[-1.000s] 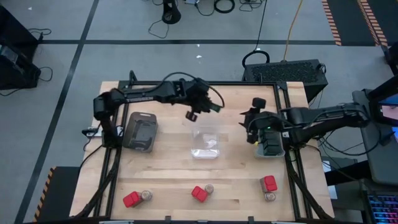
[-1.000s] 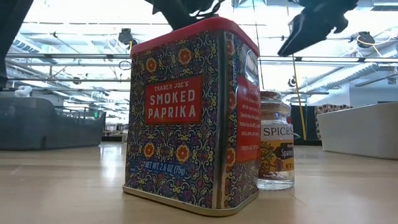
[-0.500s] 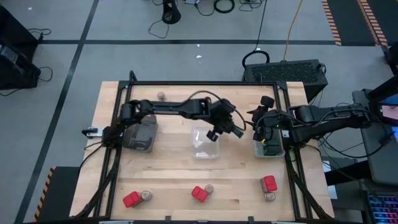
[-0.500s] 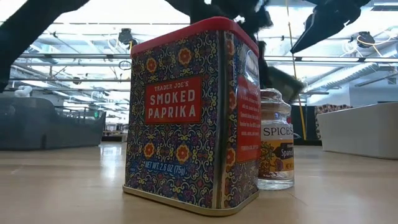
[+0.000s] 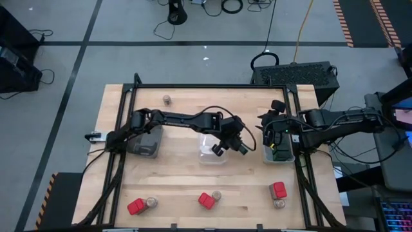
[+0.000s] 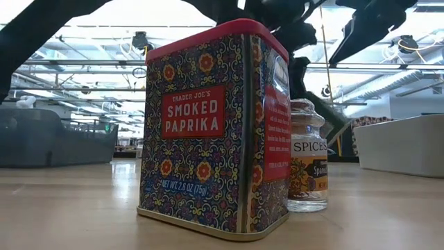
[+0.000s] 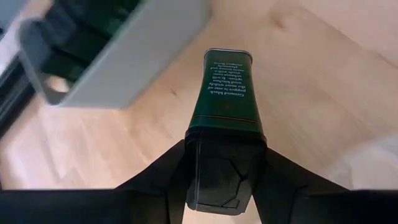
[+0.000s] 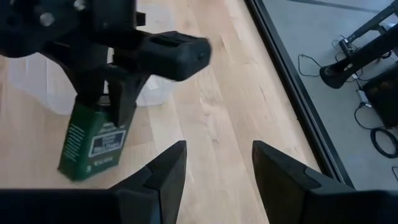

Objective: Sort spices by type
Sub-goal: Put the black seasoning can into the gray bin

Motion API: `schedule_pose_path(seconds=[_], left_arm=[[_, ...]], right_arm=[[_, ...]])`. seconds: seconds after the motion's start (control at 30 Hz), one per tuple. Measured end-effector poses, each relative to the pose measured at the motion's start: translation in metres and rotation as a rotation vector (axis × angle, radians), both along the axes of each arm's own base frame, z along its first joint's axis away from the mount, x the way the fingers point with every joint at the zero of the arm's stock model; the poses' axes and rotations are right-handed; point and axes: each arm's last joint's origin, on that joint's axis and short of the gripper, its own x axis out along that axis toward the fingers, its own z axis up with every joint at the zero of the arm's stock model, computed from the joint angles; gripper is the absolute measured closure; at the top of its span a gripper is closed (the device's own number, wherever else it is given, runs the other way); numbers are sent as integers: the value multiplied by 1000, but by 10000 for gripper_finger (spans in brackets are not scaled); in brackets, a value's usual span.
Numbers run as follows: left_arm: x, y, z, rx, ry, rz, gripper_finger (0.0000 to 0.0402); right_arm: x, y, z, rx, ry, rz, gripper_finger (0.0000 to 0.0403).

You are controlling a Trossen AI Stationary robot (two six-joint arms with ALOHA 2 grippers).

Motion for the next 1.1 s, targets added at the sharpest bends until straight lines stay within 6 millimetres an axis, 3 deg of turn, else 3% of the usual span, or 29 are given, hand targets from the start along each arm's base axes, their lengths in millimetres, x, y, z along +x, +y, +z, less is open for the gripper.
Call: schedule_pose_path(seconds=[0.27, 0.63, 1.1], left_arm=[[-8, -10, -6, 187, 105, -54, 244], [-7, -17, -12, 270, 114, -191, 242], [-4, -19, -10, 336, 84, -229, 242]], right_arm=[[1, 0, 1, 3, -19, -2, 238], [1, 0, 1, 2, -22, 0, 238], [2, 0, 2, -3, -20, 5, 238]])
